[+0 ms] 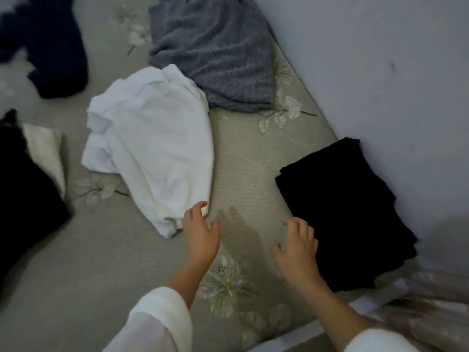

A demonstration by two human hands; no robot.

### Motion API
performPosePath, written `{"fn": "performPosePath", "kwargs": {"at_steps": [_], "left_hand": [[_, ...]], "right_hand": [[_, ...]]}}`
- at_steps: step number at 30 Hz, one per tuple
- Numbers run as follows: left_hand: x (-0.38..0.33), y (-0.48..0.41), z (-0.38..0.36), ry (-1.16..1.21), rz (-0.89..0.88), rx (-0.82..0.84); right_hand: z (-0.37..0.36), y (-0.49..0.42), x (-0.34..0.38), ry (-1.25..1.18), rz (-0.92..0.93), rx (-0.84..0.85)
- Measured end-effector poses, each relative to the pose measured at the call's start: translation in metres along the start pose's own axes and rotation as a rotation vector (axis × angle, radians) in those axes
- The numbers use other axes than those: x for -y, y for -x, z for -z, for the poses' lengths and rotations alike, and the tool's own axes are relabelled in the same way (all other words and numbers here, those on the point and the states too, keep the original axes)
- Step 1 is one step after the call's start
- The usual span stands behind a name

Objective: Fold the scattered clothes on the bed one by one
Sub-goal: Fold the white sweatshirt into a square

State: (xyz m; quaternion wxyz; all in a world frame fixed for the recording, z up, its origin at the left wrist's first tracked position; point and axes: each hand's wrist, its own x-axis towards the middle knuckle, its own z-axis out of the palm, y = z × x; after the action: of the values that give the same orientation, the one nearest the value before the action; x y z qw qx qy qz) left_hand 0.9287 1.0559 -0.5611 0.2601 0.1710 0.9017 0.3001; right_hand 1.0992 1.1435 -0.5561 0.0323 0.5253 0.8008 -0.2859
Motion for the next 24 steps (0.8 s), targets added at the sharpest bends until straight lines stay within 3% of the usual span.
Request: {"fn": "performPosePath", "kwargs": {"at_steps": [5, 9, 12, 14, 19, 21, 24], "left_hand": [[0.081, -0.01, 0.032, -0.227, 0.162, -0.062], [0.112, -0.043, 0.044, -0.458, -0.118, 0.002], [0.116, -0.073, 0.051, -0.491, -0.166, -0.007], [0.117, -0.089, 0.055, -0.575, -0.161, 0.085], [0.103, -0.068, 0.094, 0.007, -0.064, 0.301], [0.105, -0.05, 0.121, 0.1, -0.09, 0.331], [0.121, -0.02, 0.159, 0.158, -0.061, 0.404]], "right_hand": [[-0.053, 0.011, 0.037, 0.114, 0.178, 0.239], [-0.068, -0.008, 0.061, 0.243, 0.296, 0.353], [-0.069, -0.033, 0.088, 0.306, 0.377, 0.349], [-0.073, -0.051, 0.106, 0.359, 0.404, 0.338], [-0.087, -0.063, 0.141, 0.399, 0.471, 0.306], [-0.093, -0.058, 0.149, 0.389, 0.457, 0.279], [-0.09, -0.048, 0.156, 0.144, 0.3, 0.198]]}}
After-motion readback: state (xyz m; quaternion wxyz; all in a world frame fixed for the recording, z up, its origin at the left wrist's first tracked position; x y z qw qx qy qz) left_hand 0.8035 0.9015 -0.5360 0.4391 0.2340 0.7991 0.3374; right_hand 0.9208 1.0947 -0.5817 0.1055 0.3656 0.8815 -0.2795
